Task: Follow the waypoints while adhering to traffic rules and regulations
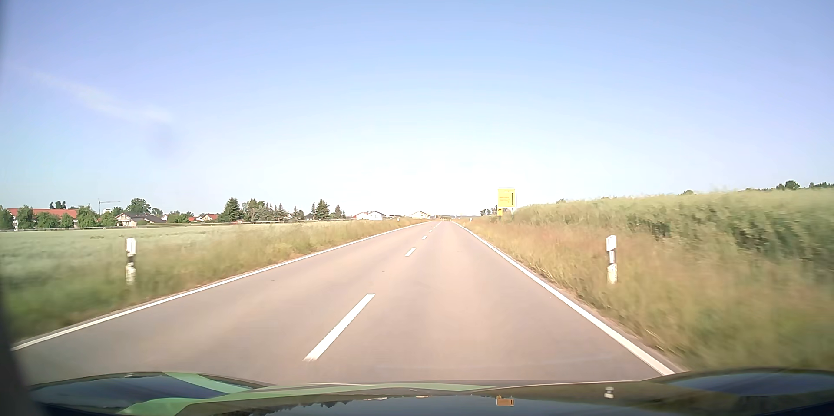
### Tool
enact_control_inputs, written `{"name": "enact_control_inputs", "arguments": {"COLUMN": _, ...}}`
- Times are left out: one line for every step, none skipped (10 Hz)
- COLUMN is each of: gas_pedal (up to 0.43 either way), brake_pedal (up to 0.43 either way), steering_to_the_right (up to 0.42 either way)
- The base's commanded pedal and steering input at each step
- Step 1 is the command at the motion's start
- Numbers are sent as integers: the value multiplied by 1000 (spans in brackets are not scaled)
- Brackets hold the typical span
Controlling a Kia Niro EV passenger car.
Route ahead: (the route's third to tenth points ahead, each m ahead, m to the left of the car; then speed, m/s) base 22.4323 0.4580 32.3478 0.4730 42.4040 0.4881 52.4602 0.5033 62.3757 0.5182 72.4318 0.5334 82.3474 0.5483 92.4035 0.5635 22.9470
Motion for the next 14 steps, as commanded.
{"name": "enact_control_inputs", "arguments": {"gas_pedal": 240, "brake_pedal": 0, "steering_to_the_right": -1}}
{"name": "enact_control_inputs", "arguments": {"gas_pedal": 260, "brake_pedal": 0, "steering_to_the_right": -1}}
{"name": "enact_control_inputs", "arguments": {"gas_pedal": 268, "brake_pedal": 0, "steering_to_the_right": -1}}
{"name": "enact_control_inputs", "arguments": {"gas_pedal": 287, "brake_pedal": 0, "steering_to_the_right": -1}}
{"name": "enact_control_inputs", "arguments": {"gas_pedal": 287, "brake_pedal": 0, "steering_to_the_right": -1}}
{"name": "enact_control_inputs", "arguments": {"gas_pedal": 287, "brake_pedal": 0, "steering_to_the_right": -1}}
{"name": "enact_control_inputs", "arguments": {"gas_pedal": 287, "brake_pedal": 0, "steering_to_the_right": -1}}
{"name": "enact_control_inputs", "arguments": {"gas_pedal": 287, "brake_pedal": 0, "steering_to_the_right": -1}}
{"name": "enact_control_inputs", "arguments": {"gas_pedal": 287, "brake_pedal": 0, "steering_to_the_right": -1}}
{"name": "enact_control_inputs", "arguments": {"gas_pedal": 287, "brake_pedal": 0, "steering_to_the_right": -1}}
{"name": "enact_control_inputs", "arguments": {"gas_pedal": 280, "brake_pedal": 0, "steering_to_the_right": -1}}
{"name": "enact_control_inputs", "arguments": {"gas_pedal": 280, "brake_pedal": 0, "steering_to_the_right": -1}}
{"name": "enact_control_inputs", "arguments": {"gas_pedal": 248, "brake_pedal": 0, "steering_to_the_right": -1}}
{"name": "enact_control_inputs", "arguments": {"gas_pedal": 240, "brake_pedal": 0, "steering_to_the_right": -1}}
